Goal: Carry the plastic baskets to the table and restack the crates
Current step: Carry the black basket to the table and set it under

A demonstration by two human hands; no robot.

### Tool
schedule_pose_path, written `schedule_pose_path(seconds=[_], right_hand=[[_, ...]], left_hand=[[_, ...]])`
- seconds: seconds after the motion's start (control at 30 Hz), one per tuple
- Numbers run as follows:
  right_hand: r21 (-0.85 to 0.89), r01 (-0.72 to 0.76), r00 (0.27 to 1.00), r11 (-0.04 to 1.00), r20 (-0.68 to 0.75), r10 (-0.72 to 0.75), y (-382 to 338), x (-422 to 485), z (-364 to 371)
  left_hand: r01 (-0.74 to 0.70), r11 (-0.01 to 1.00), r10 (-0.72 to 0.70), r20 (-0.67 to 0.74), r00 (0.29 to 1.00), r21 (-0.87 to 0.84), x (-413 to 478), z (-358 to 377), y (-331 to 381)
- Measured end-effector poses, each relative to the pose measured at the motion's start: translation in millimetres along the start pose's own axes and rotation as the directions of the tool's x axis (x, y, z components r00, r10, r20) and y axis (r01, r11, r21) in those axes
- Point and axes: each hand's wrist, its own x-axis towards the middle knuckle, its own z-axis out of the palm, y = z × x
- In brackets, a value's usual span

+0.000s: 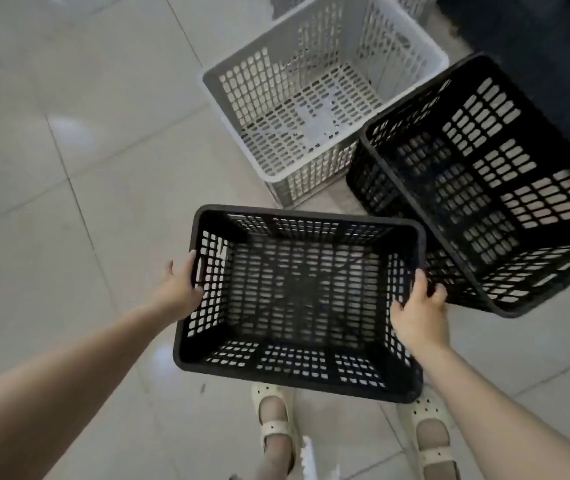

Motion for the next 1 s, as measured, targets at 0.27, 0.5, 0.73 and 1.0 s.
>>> schedule_pose_path(seconds=[0.27, 0.5, 0.73, 1.0], right_hand=[[0.033, -0.147, 0.978, 0.989, -0.147, 0.150, -9.3, 15.8, 50.7], [0.072, -0.196, 0.944, 0.978, -0.257, 0.208, -16.1, 20.0, 55.5], [0.015, -0.157, 0.955, 0.987, -0.253, 0.156, -13.9, 12.0, 19.8], [0.022, -0.022, 0.958, 1.000, -0.287, 0.027, -39.8, -52.8, -75.0]], left_hand=[[0.090, 0.994, -0.087, 0.053, 0.995, -0.055, 71.3, 29.2, -8.2], [0.077, 0.997, -0.078, -0.050, 0.996, -0.014, 89.9, 21.8, -7.4], [-0.029, 0.992, 0.012, -0.132, 0.991, -0.126, 64.7, -7.7, -34.9], [-0.088, 0.966, 0.018, -0.276, 0.961, -0.242, -29.4, -111.0, -26.7]])
